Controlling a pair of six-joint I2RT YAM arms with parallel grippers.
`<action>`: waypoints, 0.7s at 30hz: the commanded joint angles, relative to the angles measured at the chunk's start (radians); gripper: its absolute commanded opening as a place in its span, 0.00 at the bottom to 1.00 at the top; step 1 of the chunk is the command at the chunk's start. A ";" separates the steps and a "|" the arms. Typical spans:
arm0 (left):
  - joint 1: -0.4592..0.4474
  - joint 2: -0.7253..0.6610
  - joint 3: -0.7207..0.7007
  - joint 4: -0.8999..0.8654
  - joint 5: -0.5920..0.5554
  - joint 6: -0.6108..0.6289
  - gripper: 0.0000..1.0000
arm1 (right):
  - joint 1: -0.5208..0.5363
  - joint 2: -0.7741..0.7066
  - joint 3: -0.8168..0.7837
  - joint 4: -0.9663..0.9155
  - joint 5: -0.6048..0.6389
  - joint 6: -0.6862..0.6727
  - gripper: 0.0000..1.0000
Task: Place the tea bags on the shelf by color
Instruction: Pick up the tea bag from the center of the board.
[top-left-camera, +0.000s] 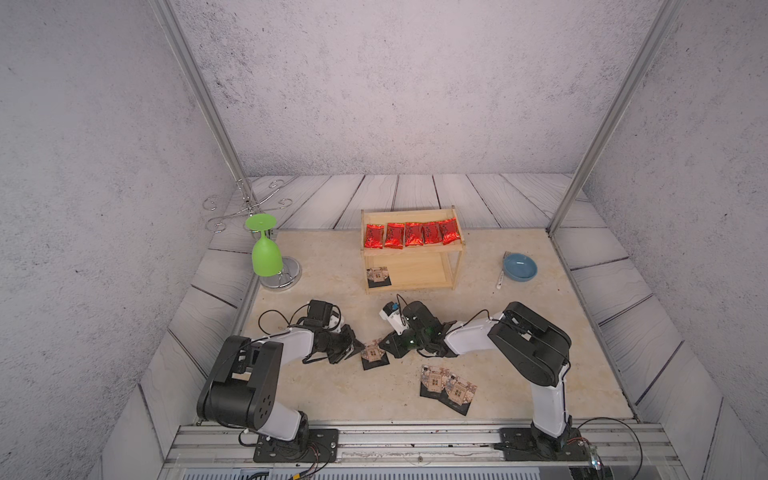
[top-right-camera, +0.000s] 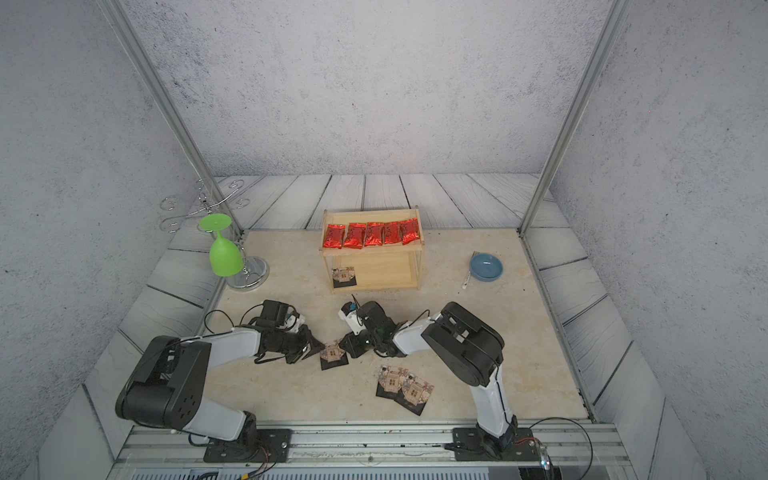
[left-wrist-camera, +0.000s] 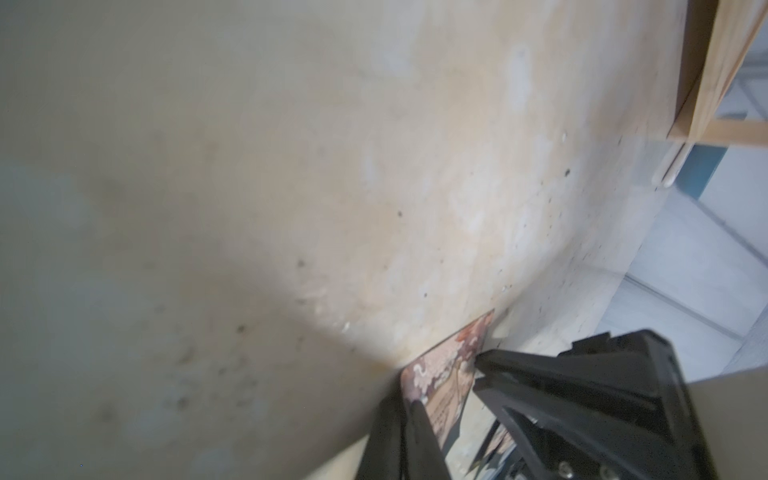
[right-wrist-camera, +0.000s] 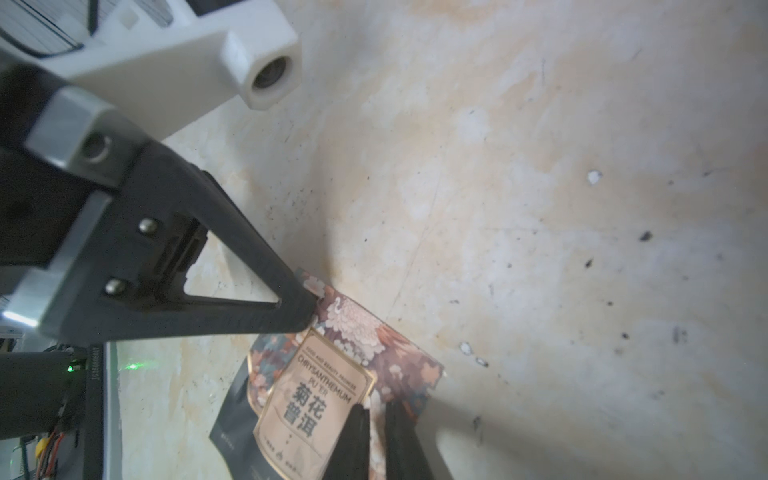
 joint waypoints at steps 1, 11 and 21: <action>-0.009 0.005 -0.020 -0.016 -0.013 0.003 0.00 | -0.014 -0.015 -0.025 -0.042 0.014 0.010 0.16; -0.008 -0.125 0.003 -0.076 -0.031 0.013 0.00 | -0.018 -0.228 0.102 -0.375 0.468 -0.010 0.46; -0.009 -0.161 0.017 -0.075 -0.022 -0.009 0.00 | -0.100 -0.271 0.144 -0.443 0.374 0.035 0.60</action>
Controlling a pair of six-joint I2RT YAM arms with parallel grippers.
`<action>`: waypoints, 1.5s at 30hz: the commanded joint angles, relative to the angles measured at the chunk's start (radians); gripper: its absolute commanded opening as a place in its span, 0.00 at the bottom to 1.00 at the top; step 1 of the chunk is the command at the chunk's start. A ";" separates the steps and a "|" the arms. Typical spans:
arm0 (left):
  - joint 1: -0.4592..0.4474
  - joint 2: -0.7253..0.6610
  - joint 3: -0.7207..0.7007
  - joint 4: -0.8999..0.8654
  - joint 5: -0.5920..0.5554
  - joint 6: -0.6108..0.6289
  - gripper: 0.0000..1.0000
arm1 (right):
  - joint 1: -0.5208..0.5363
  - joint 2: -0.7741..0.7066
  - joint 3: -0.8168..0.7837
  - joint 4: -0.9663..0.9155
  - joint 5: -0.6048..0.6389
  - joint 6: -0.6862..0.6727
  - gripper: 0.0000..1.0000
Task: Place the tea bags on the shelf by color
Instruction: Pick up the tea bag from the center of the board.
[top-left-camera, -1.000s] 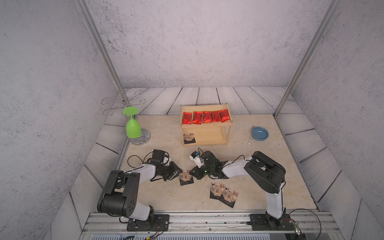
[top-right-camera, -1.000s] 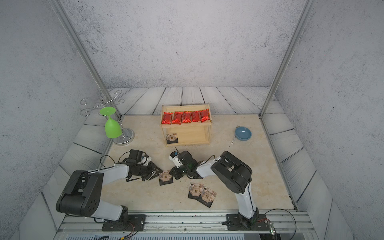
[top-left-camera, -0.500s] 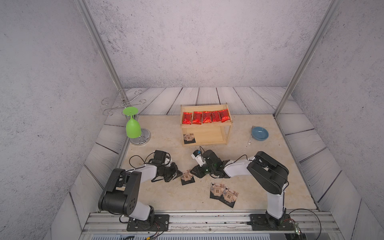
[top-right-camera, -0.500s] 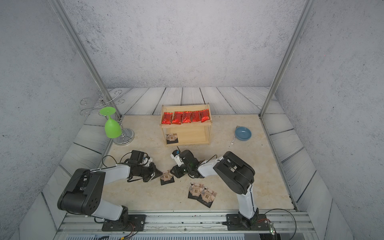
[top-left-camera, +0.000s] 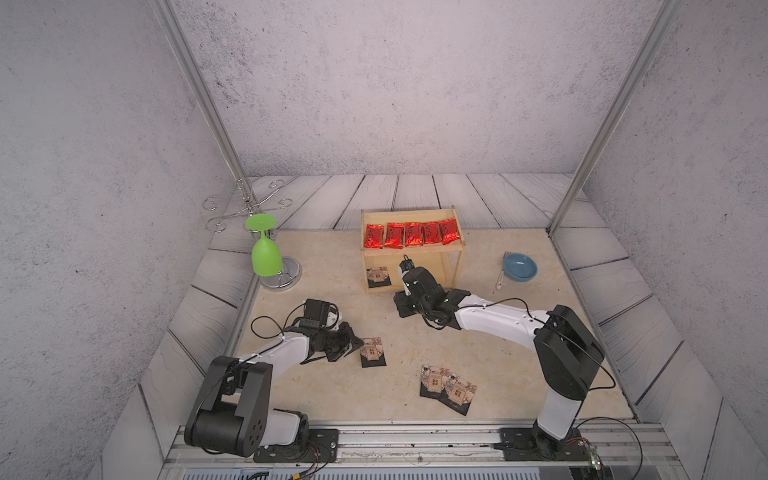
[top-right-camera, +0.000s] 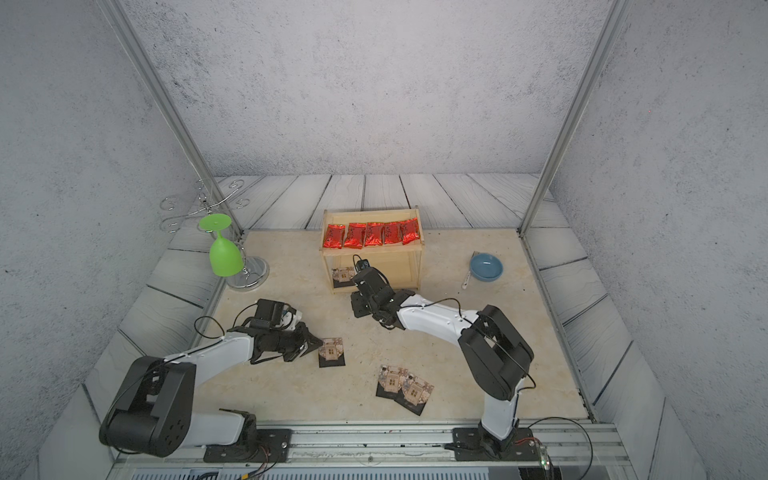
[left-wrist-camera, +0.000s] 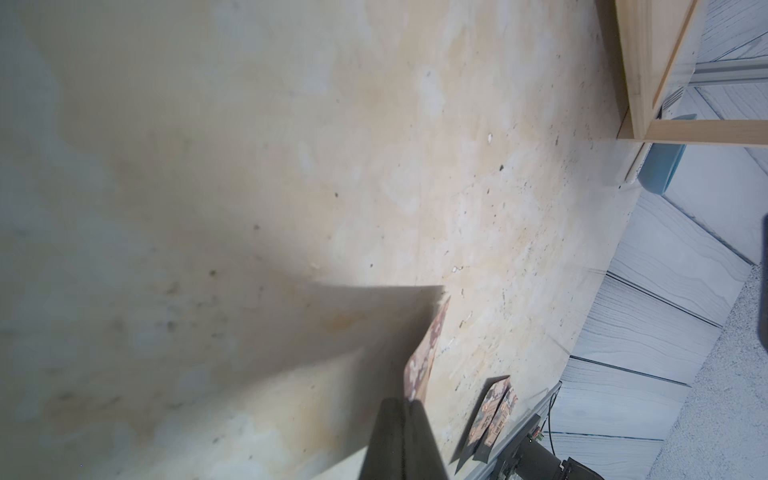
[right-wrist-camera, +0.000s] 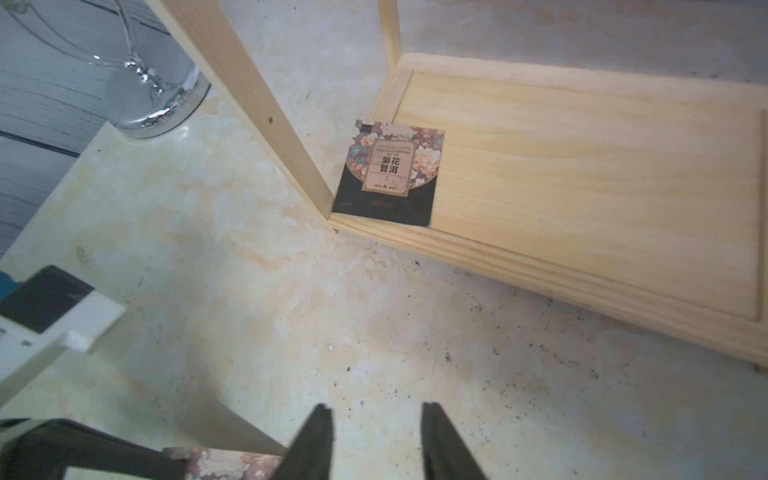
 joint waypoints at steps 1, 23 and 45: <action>-0.007 -0.028 0.026 -0.017 -0.001 -0.008 0.00 | -0.037 -0.092 -0.137 0.083 -0.139 0.031 0.64; -0.009 -0.073 0.020 0.697 0.047 -0.591 0.00 | -0.046 -0.242 -0.489 0.788 -0.347 0.920 0.71; -0.054 -0.015 -0.009 0.979 0.032 -0.766 0.00 | -0.062 -0.100 -0.414 1.018 -0.369 0.940 0.05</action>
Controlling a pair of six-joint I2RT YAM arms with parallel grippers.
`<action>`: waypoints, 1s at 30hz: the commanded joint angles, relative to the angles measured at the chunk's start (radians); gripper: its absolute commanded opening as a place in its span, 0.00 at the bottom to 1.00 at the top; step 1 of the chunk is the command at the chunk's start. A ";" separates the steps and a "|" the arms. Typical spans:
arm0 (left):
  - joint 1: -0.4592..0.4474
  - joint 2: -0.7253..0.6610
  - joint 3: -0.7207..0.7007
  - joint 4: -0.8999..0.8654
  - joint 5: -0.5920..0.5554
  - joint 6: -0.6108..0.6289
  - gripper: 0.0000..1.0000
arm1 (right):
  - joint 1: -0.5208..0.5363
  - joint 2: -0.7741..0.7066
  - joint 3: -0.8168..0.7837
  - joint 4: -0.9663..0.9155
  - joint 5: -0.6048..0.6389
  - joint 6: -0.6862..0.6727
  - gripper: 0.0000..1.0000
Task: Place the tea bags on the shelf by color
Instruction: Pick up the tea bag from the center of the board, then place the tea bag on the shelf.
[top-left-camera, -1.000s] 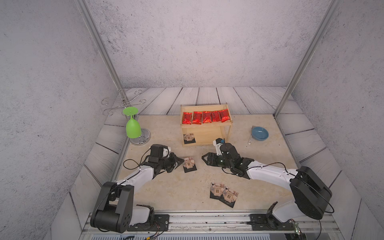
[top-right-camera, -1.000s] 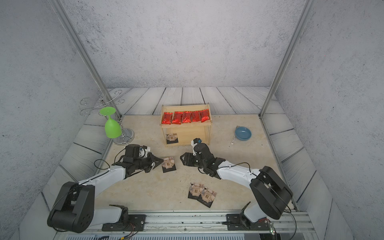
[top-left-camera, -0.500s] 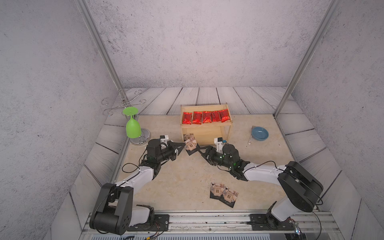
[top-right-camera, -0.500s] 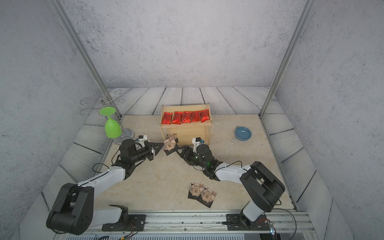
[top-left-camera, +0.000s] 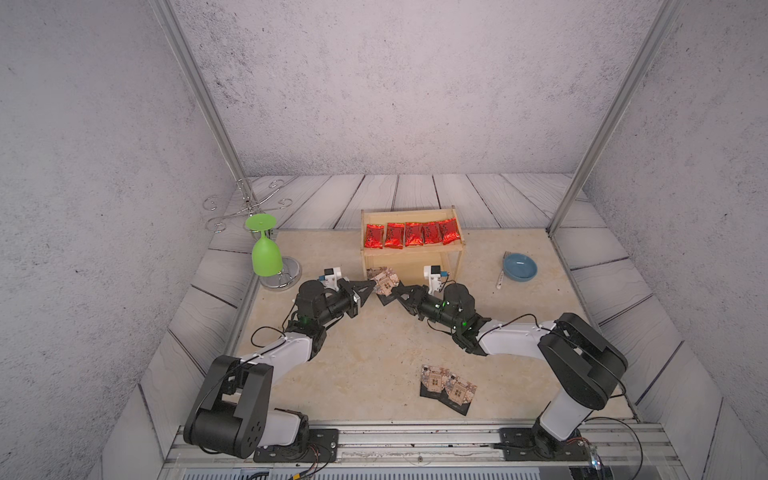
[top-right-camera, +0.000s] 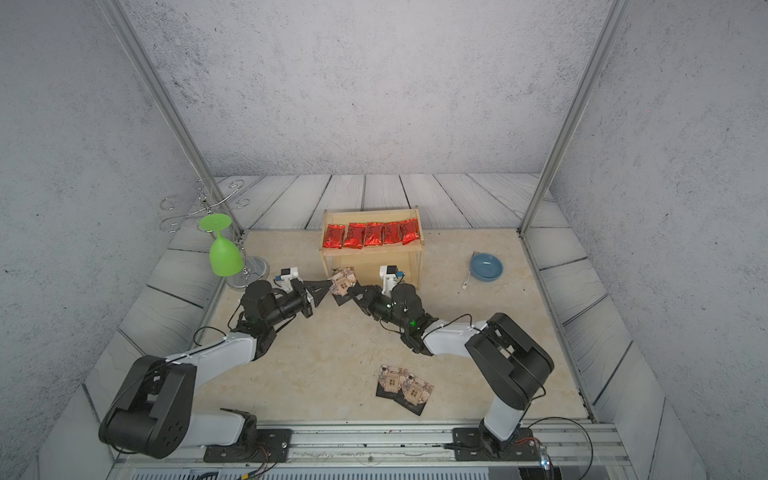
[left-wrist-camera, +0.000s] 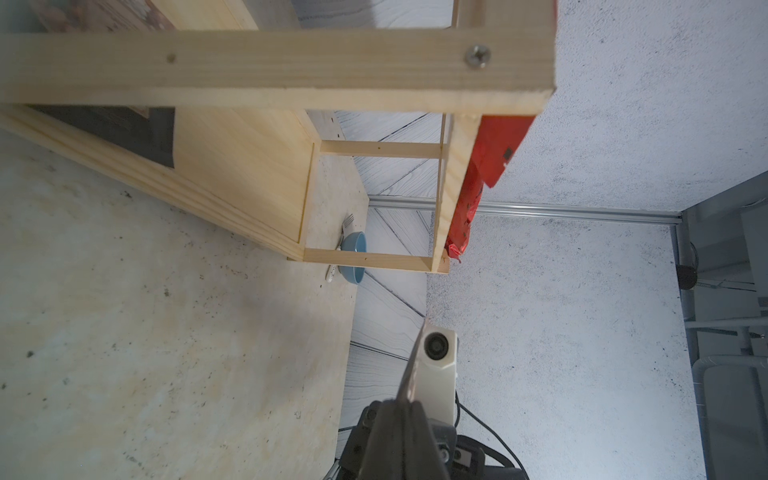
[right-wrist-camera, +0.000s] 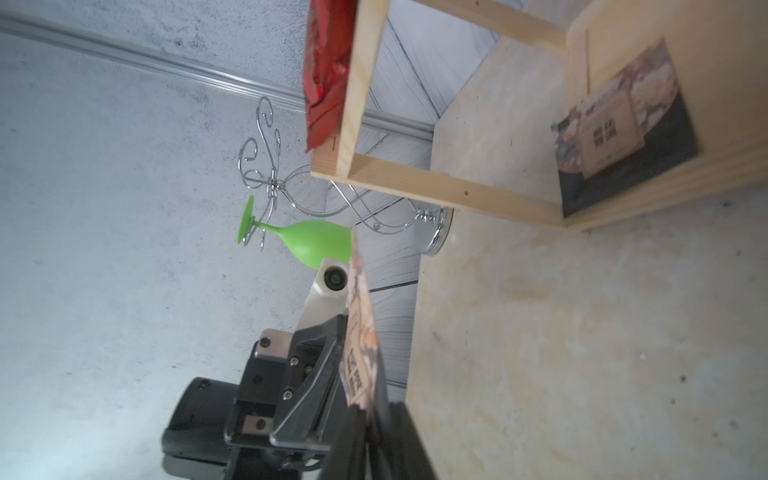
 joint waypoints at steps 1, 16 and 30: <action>-0.010 -0.020 -0.007 0.014 -0.001 0.002 0.00 | -0.004 -0.016 -0.006 0.020 0.012 0.001 0.00; 0.095 -0.166 0.143 -0.853 0.122 0.597 0.47 | -0.071 0.119 -0.013 0.063 0.110 -0.078 0.00; 0.137 -0.177 0.168 -1.028 0.147 0.782 0.47 | -0.121 0.335 0.209 0.038 0.283 -0.152 0.00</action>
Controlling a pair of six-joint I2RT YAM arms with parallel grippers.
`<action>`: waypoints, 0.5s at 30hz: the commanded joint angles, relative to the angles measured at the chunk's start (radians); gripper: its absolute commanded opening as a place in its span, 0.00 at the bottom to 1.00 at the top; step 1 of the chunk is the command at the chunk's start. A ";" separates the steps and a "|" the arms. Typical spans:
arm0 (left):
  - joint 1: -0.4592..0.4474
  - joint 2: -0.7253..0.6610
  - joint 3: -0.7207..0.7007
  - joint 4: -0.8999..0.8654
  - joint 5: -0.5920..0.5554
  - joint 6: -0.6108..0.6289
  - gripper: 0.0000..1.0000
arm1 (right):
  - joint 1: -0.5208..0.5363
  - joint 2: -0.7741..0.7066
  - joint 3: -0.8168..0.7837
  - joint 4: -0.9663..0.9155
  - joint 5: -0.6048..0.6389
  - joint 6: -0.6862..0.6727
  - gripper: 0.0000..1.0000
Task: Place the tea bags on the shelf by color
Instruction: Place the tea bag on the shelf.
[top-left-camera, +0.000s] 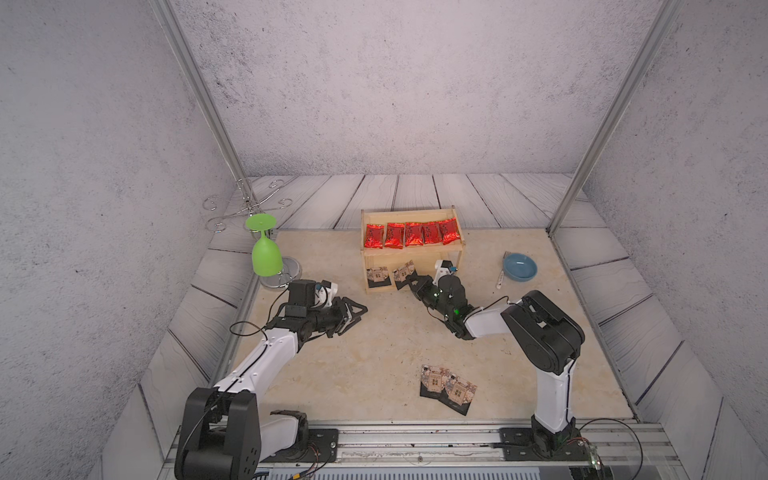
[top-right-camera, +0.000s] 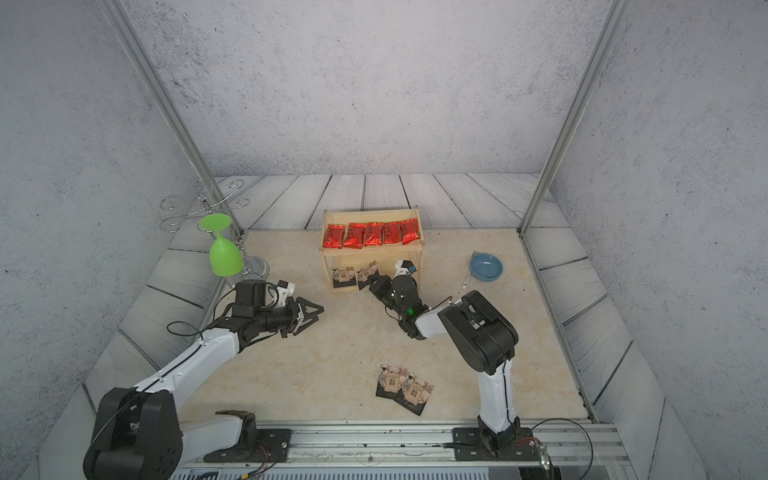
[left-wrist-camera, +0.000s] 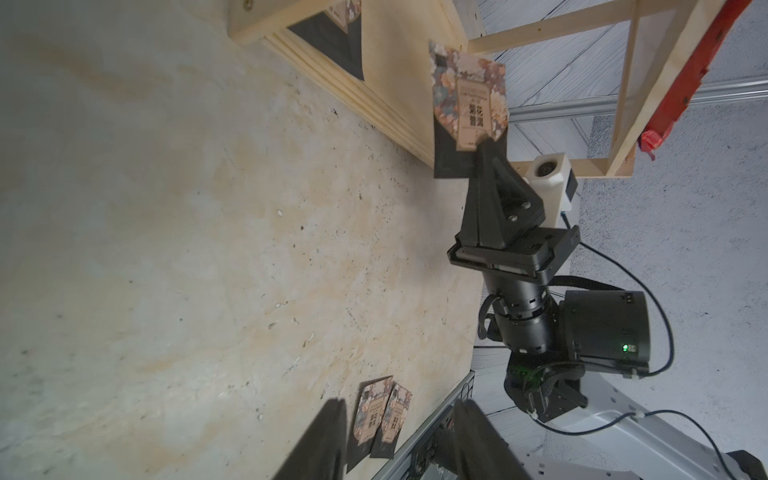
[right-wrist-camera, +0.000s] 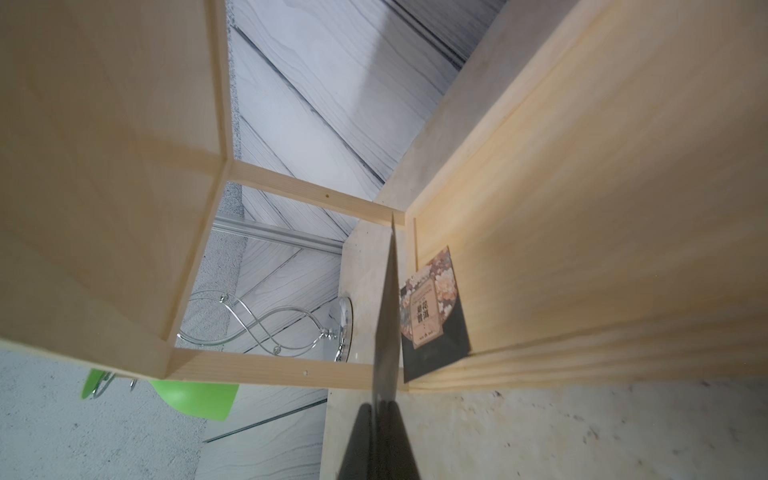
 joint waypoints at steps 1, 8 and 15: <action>0.014 -0.032 0.027 -0.069 0.005 0.080 0.47 | -0.005 0.049 0.061 0.001 0.054 -0.024 0.00; 0.020 -0.034 0.021 -0.076 0.014 0.085 0.45 | -0.010 0.144 0.155 -0.007 0.063 -0.004 0.00; 0.021 -0.035 0.011 -0.068 0.026 0.082 0.45 | -0.017 0.215 0.203 0.003 0.058 0.005 0.00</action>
